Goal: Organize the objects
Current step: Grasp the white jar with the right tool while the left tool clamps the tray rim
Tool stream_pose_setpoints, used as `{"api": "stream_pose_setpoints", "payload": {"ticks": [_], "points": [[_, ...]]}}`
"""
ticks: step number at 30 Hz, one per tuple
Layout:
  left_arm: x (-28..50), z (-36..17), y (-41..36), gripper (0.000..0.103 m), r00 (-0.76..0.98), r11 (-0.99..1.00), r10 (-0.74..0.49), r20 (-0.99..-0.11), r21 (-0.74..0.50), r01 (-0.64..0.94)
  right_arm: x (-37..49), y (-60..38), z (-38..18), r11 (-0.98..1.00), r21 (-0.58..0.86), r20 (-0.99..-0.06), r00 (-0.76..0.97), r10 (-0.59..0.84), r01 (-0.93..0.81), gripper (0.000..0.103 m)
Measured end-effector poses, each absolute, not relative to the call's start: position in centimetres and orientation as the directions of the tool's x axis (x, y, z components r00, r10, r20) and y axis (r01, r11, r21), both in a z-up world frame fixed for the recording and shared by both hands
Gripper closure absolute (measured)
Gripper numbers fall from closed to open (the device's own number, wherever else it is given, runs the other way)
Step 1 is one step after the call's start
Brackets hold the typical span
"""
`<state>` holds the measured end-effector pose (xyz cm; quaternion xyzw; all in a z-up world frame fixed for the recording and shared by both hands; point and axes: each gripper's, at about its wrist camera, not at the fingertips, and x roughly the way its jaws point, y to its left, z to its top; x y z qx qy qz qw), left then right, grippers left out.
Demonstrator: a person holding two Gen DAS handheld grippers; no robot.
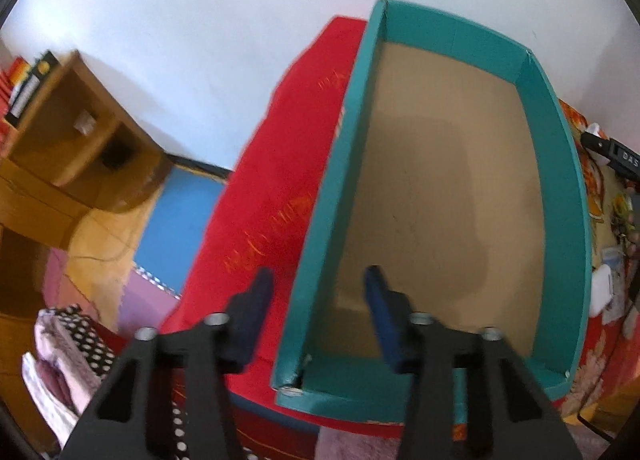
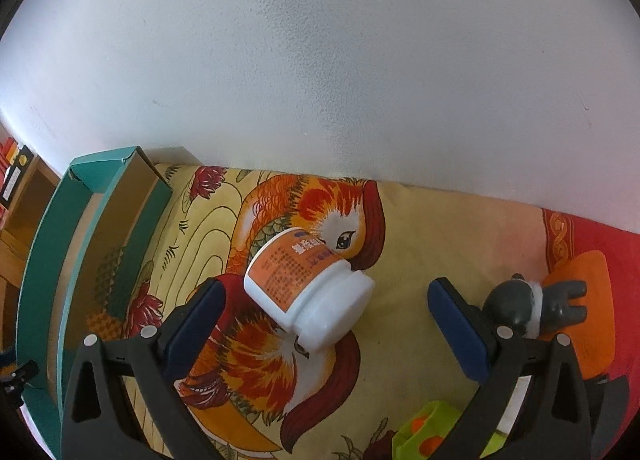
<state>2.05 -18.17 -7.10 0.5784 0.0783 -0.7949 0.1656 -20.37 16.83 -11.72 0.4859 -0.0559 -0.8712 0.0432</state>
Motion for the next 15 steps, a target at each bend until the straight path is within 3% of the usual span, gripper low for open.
{"api": "stream_pose_setpoints", "payload": {"ticks": [3, 5, 11, 15], "points": [[2.2, -7.7, -17.8, 0.076, -0.263, -0.938, -0.185, -0.947, 0.091, 0.334, -20.3, 17.0, -11.7, -0.989, 0.148, -0.837, -0.531, -0.133, 0.014, 0.003], [2.4, -7.7, -17.8, 0.081, -0.266, -0.942, -0.189, -0.945, 0.097, 0.322, -20.2, 17.1, -11.6, -0.988, 0.152, -0.832, -0.539, -0.130, 0.004, 0.013], [3.0, -7.3, -17.8, 0.084, -0.278, -0.952, -0.181, -0.943, 0.097, 0.290, -19.5, 16.9, -10.5, -0.989, 0.146, -0.818, -0.560, -0.128, 0.013, 0.046], [2.9, -7.5, -17.6, 0.084, -0.283, -0.958, -0.192, -0.940, 0.116, 0.263, -18.8, 16.0, -9.4, -0.993, 0.102, -0.817, -0.566, -0.113, 0.052, 0.046]]}}
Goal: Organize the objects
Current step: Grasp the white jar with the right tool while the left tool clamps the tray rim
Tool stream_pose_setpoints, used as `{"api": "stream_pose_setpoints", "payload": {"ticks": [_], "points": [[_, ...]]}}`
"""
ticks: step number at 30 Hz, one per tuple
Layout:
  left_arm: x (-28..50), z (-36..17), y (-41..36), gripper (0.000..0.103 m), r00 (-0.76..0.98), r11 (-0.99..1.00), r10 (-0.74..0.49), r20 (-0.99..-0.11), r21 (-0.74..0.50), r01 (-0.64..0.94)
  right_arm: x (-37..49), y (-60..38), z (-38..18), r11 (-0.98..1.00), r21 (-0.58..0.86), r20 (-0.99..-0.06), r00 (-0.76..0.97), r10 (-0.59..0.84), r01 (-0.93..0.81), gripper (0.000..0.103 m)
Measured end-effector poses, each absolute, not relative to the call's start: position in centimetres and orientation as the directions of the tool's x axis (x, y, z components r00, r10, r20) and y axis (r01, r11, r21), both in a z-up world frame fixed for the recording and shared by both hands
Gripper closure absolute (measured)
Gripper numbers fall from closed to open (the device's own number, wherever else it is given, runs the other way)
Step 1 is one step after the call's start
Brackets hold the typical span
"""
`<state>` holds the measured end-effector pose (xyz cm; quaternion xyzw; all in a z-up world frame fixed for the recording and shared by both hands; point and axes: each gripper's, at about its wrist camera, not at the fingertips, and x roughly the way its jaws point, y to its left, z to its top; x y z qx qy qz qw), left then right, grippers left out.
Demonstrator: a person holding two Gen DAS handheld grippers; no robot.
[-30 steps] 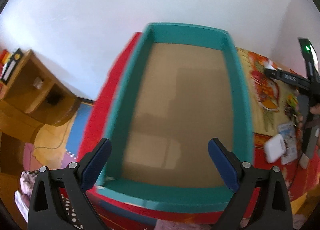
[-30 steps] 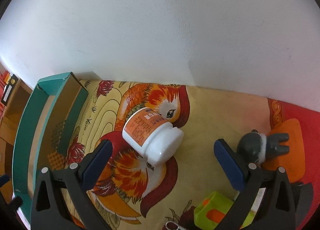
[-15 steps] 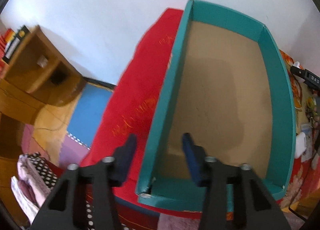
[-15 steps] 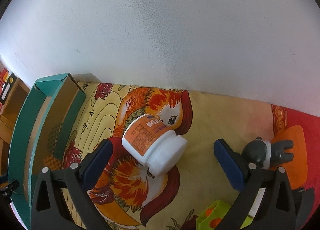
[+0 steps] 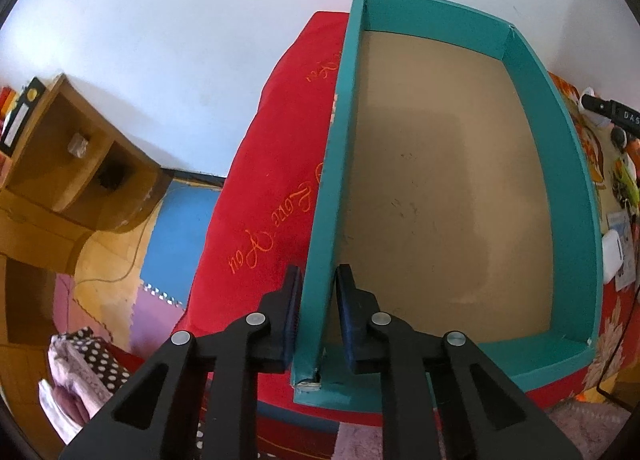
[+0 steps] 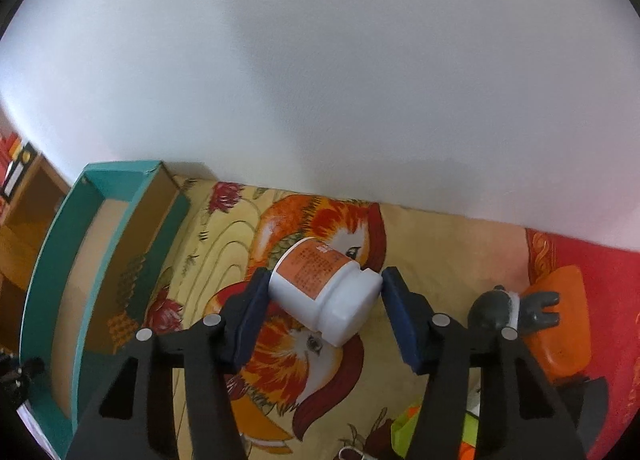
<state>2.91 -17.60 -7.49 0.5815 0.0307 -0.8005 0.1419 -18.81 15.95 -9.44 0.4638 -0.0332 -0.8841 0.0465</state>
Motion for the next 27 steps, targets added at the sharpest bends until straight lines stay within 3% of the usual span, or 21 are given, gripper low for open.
{"api": "stream_pose_setpoints", "payload": {"ticks": [3, 8, 13, 17, 19, 27], "points": [[2.8, -7.5, -17.7, 0.084, -0.289, -0.960, -0.187, -0.939, 0.112, 0.256, -18.2, 15.4, -9.1, -0.995, 0.051, -0.827, -0.556, -0.089, 0.082, 0.046], [2.9, -7.5, -17.6, 0.084, -0.296, -0.965, -0.183, -0.938, 0.115, 0.234, -17.6, 12.7, -9.7, -0.965, -0.208, -0.843, -0.530, 0.093, 0.161, 0.046], [2.8, -7.5, -17.6, 0.084, -0.305, -0.973, -0.172, -0.937, 0.113, 0.201, -17.0, 10.1, -10.2, -0.913, -0.330, -0.836, -0.523, 0.165, 0.239, 0.046], [2.9, -7.4, -17.8, 0.084, -0.311, -0.980, -0.145, -0.939, 0.092, 0.177, -16.7, 9.4, -9.5, -0.938, -0.249, -0.853, -0.514, 0.093, 0.243, 0.031], [2.9, -7.6, -17.8, 0.084, -0.310, -0.982, -0.135, -0.941, 0.087, 0.166, -16.5, 9.4, -9.1, -0.951, -0.202, -0.857, -0.513, 0.056, 0.234, 0.028], [2.8, -7.9, -18.0, 0.084, -0.308, -0.986, -0.117, -0.944, 0.072, 0.154, -15.8, 11.6, -8.3, -0.989, -0.052, -0.861, -0.508, -0.026, 0.138, 0.028]]}}
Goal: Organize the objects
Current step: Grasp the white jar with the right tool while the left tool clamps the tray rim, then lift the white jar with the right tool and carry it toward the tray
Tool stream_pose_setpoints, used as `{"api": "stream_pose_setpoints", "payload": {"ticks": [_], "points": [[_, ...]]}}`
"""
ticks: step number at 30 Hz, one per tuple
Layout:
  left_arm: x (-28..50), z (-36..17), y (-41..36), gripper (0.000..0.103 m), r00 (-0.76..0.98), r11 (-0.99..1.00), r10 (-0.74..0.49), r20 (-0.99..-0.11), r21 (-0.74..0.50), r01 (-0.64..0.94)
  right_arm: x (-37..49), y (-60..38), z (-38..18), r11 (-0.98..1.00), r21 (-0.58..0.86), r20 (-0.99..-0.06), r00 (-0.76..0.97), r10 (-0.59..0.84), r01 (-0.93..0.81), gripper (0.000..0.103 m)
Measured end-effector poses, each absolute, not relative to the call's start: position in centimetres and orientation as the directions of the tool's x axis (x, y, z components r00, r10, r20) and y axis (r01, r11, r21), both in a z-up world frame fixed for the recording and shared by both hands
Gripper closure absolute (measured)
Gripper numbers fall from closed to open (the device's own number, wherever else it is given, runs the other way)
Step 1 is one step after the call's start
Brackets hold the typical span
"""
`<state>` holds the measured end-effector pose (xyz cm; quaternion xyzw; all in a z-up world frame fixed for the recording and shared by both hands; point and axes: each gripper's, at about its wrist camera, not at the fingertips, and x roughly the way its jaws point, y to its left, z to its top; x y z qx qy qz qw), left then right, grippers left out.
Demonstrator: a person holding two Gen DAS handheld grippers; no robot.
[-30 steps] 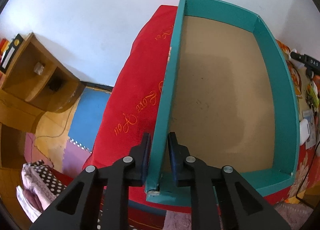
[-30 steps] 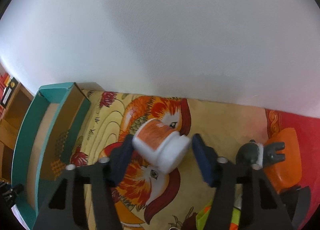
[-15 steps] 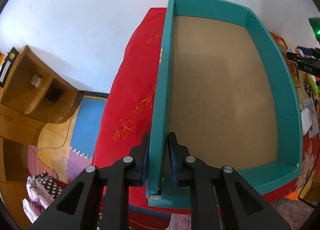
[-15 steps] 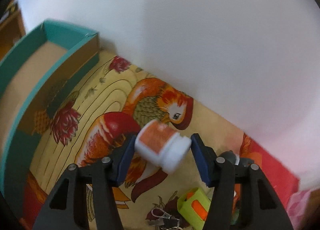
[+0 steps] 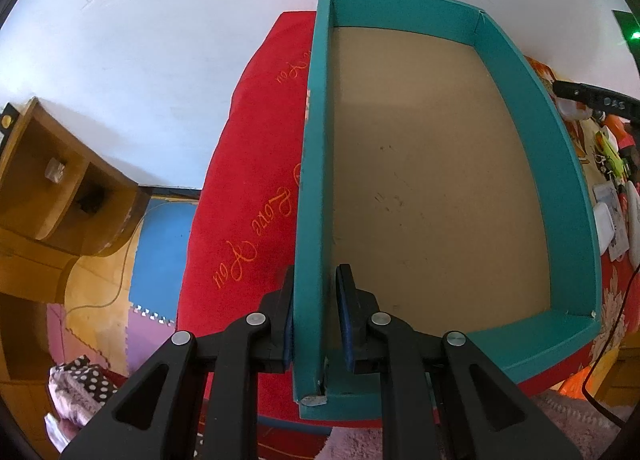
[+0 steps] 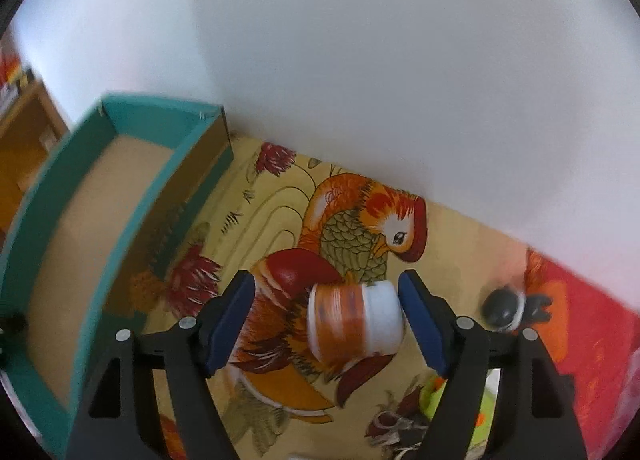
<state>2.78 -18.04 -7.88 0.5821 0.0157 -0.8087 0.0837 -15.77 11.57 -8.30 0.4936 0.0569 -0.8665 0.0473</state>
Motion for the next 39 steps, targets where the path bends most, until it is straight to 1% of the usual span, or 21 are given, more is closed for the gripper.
{"api": "stream_pose_setpoints", "payload": {"ticks": [1, 3, 6, 8, 11, 14, 19, 24, 27, 28, 29, 30, 32, 34, 35, 39], "points": [[2.7, -7.9, -18.0, 0.084, -0.309, -0.985, -0.120, -0.943, 0.073, 0.159, -15.5, 12.1, -8.0, -0.991, -0.016, -0.859, -0.509, -0.055, 0.133, 0.028], [2.6, -8.0, -17.9, 0.084, -0.309, -0.983, -0.122, -0.943, 0.072, 0.169, -14.9, 12.8, -7.6, -0.992, 0.013, -0.852, -0.517, -0.077, 0.126, 0.028], [2.7, -8.1, -18.0, 0.084, -0.307, -0.979, -0.125, -0.944, 0.066, 0.195, -16.3, 12.9, -7.4, -0.991, 0.010, -0.851, -0.519, -0.080, 0.137, 0.028], [2.8, -8.0, -18.3, 0.084, -0.303, -0.975, -0.122, -0.945, 0.057, 0.216, -16.1, 12.3, -7.4, -0.990, -0.008, -0.860, -0.506, -0.065, 0.140, 0.028], [2.8, -8.1, -18.3, 0.084, -0.297, -0.972, -0.138, -0.945, 0.072, 0.224, -15.3, 11.1, -7.6, -0.989, 0.002, -0.856, -0.511, -0.079, 0.149, 0.028], [2.7, -8.0, -18.1, 0.084, -0.295, -0.966, -0.158, -0.942, 0.086, 0.243, -17.0, 11.8, -9.4, -0.987, 0.023, -0.858, -0.503, -0.100, 0.157, 0.028], [2.7, -7.8, -17.8, 0.084, -0.296, -0.960, -0.176, -0.939, 0.097, 0.262, -15.8, 14.5, -10.0, -0.975, 0.109, -0.855, -0.482, -0.191, 0.194, 0.028], [2.7, -7.8, -17.6, 0.084, -0.297, -0.960, -0.182, -0.938, 0.104, 0.259, -16.0, 15.4, -11.4, -0.963, 0.086, -0.854, -0.478, -0.204, 0.257, 0.028], [2.7, -7.7, -17.6, 0.084, -0.298, -0.964, -0.180, -0.937, 0.107, 0.245, -16.9, 15.4, -12.2, -0.958, 0.099, -0.847, -0.482, -0.224, 0.271, 0.028], [2.6, -7.8, -17.6, 0.084, -0.296, -0.966, -0.178, -0.938, 0.109, 0.236, -17.0, 15.2, -12.4, -0.955, 0.103, -0.842, -0.486, -0.233, 0.279, 0.030], [2.6, -7.8, -17.6, 0.084, -0.292, -0.967, -0.176, -0.940, 0.109, 0.231, -17.0, 15.0, -12.4, -0.951, 0.110, -0.836, -0.490, -0.246, 0.289, 0.039], [2.5, -7.8, -17.6, 0.084, -0.290, -0.968, -0.172, -0.941, 0.107, 0.226, -16.9, 14.9, -12.4, -0.949, 0.120, -0.831, -0.494, -0.257, 0.293, 0.046], [2.5, -7.6, -17.5, 0.084, -0.293, -0.972, -0.164, -0.942, 0.104, 0.210, -16.7, 14.8, -11.8, -0.955, 0.145, -0.818, -0.511, -0.263, 0.259, 0.056], [2.5, -7.5, -17.4, 0.084, -0.295, -0.975, -0.157, -0.942, 0.101, 0.196, -16.6, 14.6, -11.0, -0.957, 0.157, -0.808, -0.525, -0.266, 0.244, 0.060], [2.4, -7.5, -17.5, 0.084, -0.294, -0.976, -0.155, -0.943, 0.100, 0.191, -16.4, 14.3, -10.5, -0.974, 0.146, -0.807, -0.549, -0.217, 0.171, 0.062], [2.5, -7.5, -17.5, 0.084, -0.299, -0.980, -0.139, -0.944, 0.089, 0.176, -16.7, 12.5, -9.1, -0.978, 0.075, -0.815, -0.553, -0.171, 0.193, 0.063]]}}
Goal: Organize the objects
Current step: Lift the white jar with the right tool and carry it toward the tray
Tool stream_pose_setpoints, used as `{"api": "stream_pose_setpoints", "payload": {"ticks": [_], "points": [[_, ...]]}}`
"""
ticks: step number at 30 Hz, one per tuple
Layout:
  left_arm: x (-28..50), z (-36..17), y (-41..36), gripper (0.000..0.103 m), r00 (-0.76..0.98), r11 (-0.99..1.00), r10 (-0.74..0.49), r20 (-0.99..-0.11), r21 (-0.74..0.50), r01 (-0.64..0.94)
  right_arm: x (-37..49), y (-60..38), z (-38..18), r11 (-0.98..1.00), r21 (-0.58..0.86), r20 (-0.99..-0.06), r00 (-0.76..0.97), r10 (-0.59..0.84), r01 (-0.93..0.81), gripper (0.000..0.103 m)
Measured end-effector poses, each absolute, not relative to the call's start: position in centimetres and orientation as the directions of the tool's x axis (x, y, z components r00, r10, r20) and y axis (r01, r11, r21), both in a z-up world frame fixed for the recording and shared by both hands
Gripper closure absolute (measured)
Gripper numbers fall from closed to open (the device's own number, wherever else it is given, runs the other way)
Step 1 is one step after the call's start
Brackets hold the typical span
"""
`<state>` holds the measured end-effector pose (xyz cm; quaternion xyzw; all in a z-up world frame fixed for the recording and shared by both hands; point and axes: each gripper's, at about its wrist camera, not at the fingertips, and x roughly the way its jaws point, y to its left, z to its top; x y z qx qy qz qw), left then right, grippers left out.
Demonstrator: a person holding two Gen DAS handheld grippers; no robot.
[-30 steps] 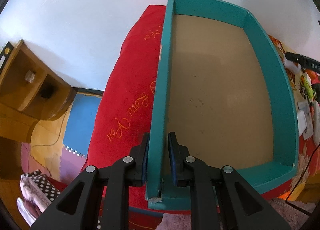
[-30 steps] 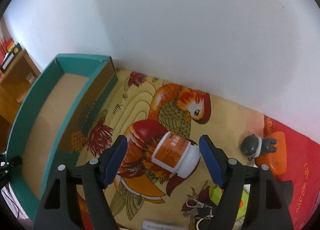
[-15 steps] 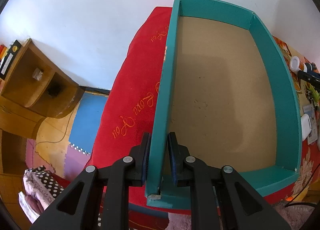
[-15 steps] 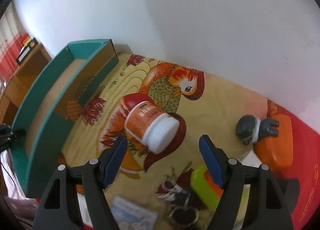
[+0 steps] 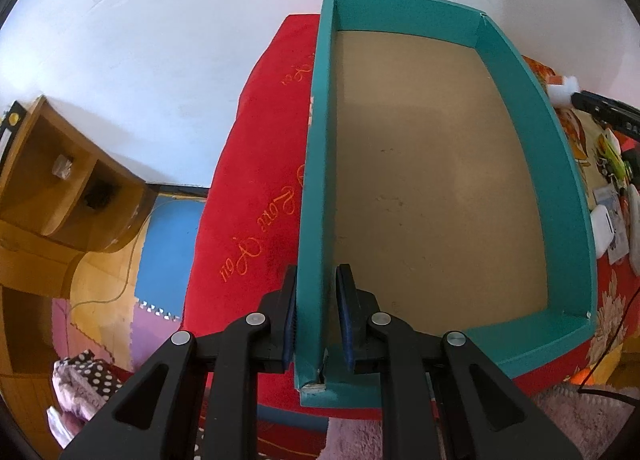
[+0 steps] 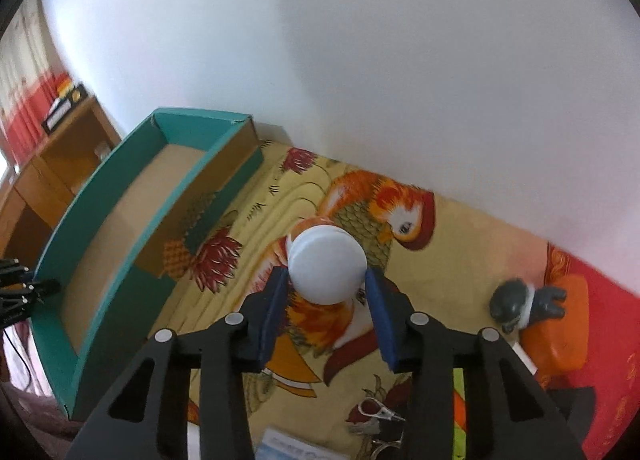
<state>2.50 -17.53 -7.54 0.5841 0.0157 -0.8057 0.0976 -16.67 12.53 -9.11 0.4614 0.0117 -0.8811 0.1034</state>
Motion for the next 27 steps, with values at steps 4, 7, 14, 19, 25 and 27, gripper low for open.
{"api": "stream_pose_setpoints", "payload": {"ticks": [4, 7, 14, 19, 25, 27], "points": [[2.6, -7.5, -17.5, 0.084, -0.309, -0.983, -0.129, -0.942, 0.081, 0.162, -17.8, 10.6, -9.4, -0.978, 0.010, -0.836, -0.535, -0.121, 0.206, 0.063], [2.6, -7.7, -17.5, 0.085, -0.316, -0.985, -0.127, -0.940, 0.081, 0.155, -18.7, 9.9, -9.9, -0.982, -0.003, -0.840, -0.533, -0.100, 0.189, 0.063], [2.5, -7.5, -17.5, 0.086, -0.314, -0.986, -0.117, -0.942, 0.074, 0.147, -21.1, 9.1, -10.0, -0.987, -0.039, -0.849, -0.526, -0.048, 0.153, 0.043], [2.5, -7.7, -17.5, 0.086, -0.314, -0.987, -0.117, -0.942, 0.077, 0.138, -22.2, 9.4, -10.0, -0.993, -0.009, -0.860, -0.508, -0.050, 0.114, 0.044], [2.2, -8.1, -17.5, 0.089, -0.308, -0.987, -0.127, -0.943, 0.088, 0.137, -22.5, 9.7, -10.1, -0.995, -0.004, -0.866, -0.497, -0.045, 0.097, 0.063], [2.2, -8.2, -17.8, 0.090, -0.307, -0.986, -0.122, -0.944, 0.081, 0.142, -22.6, 9.8, -10.1, -0.996, -0.006, -0.867, -0.496, -0.039, 0.088, 0.063]]}}
